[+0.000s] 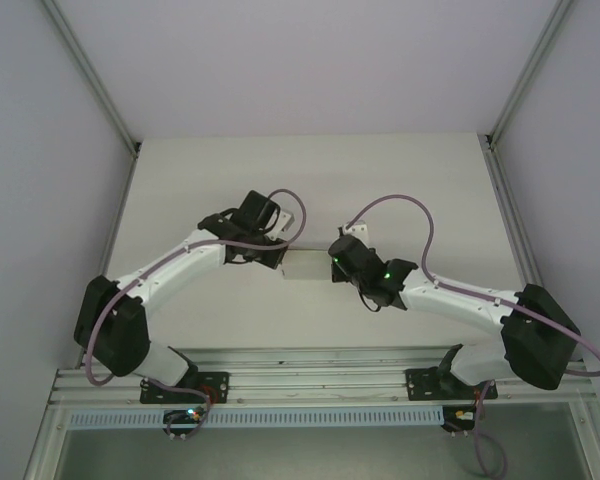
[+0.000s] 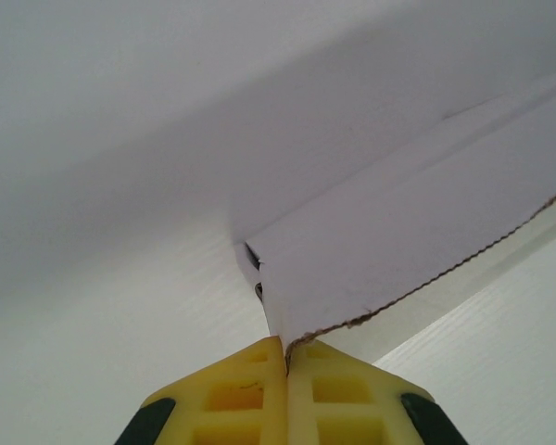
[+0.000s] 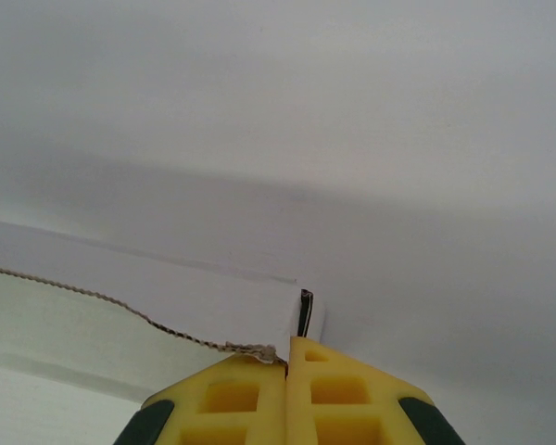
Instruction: Assemble paper box
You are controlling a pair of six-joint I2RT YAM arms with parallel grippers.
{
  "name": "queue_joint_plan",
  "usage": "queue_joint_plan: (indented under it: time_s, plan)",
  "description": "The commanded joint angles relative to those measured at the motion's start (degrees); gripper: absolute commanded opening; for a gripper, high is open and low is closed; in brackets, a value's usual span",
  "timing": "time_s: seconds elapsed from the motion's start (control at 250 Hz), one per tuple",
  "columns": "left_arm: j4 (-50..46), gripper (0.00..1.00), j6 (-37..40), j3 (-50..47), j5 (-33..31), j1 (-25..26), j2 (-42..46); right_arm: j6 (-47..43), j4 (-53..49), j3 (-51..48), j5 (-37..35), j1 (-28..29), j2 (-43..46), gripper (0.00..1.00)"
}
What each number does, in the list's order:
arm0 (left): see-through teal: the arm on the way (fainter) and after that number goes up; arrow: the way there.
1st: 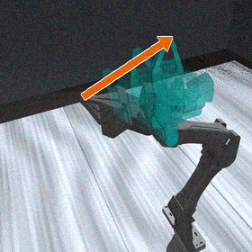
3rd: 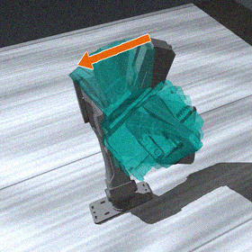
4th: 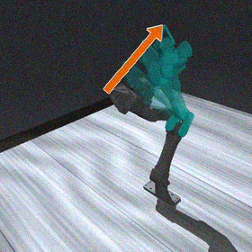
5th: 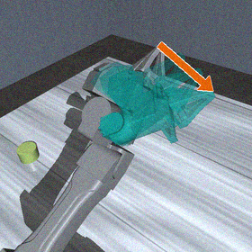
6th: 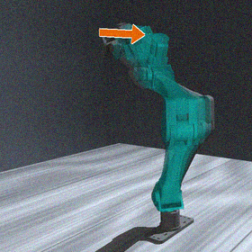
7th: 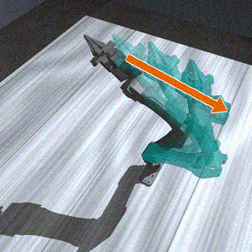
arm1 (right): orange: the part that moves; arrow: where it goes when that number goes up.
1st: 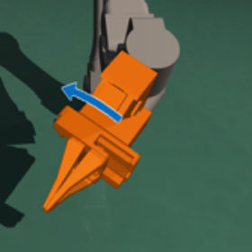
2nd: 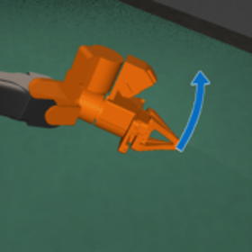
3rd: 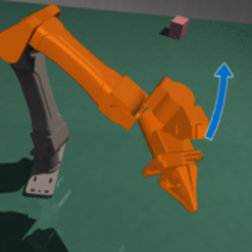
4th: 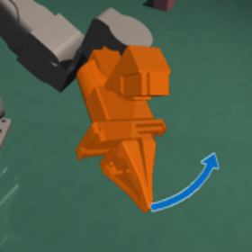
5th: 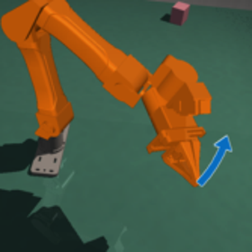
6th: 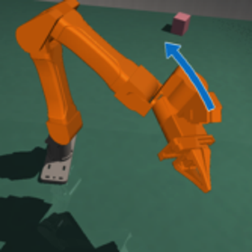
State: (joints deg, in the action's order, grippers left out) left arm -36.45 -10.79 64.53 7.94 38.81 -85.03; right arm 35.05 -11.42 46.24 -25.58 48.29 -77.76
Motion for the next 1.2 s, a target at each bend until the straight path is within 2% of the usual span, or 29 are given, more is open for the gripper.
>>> queue_joint_plan:
  time_s: [0.0, 0.116, 0.308, 0.411, 0.527, 0.603, 0.799, 0.97, 1.038, 1.082, 1.138, 1.194]
  plan:
    - [-5.65, 0.0, -6.77, 2.42, 6.24, -1.27, 0.03, 1.76, -5.4, -0.65, -0.35, 1.57, -1.44, 0.0]
    - [-6.56, 0.0, -9.89, 3.38, 12.85, -3.81, -0.11, 2.4, -4.95, -1.24, -0.22, 1.88, -1.34, 0.0]
    - [-7.26, 0.0, -12.59, 4.72, 14.63, -5.01, -1.57, 3.27, -4.49, -1.51, -0.52, 2.05, -1.52, 0.0]
    - [-9.54, 0.0, -12.02, 4.83, 10.0, -4.62, -2.96, 3.79, -4.17, -2.04, -0.85, 2.2, -1.22, 0.0]
    - [-8.79, 0.0, -11.93, 3.16, 9.3, -4.08, -4.0, 4.25, -3.89, -2.46, -1.57, 2.16, -1.01, 0.0]
    - [-8.13, 0.0, -11.14, 1.81, 5.21, -2.49, -3.91, 4.0, -2.73, -3.05, -1.48, 2.18, -0.8, 0.0]
    - [-0.76, 0.0, -12.83, -6.44, -2.66, 1.5, -0.48, 1.88, 3.38, -7.55, -1.08, 2.51, 0.34, 0.0]
    - [5.71, 0.0, -14.32, -12.7, -3.72, 2.93, 3.33, 0.95, 8.35, -12.31, 3.02, 2.57, 2.89, 0.0]
    - [7.49, 0.11, -14.52, -13.13, -3.35, 2.87, 4.51, 0.39, 9.43, -13.2, 4.21, 2.59, 3.78, 0.01]
    - [7.38, 0.13, -14.57, -12.65, -3.4, 2.88, 5.26, -0.14, 9.4, -13.15, 4.7, 2.6, 4.44, 0.05]
    - [6.76, 0.18, -13.79, -11.82, -3.05, 2.98, 6.24, -0.45, 8.78, -12.92, 4.61, 2.59, 5.28, 0.15]
    - [6.04, 0.31, -13.28, -10.91, -3.03, 3.01, 7.29, -0.52, 7.6, -12.09, 3.93, 2.6, 6.09, 0.23]
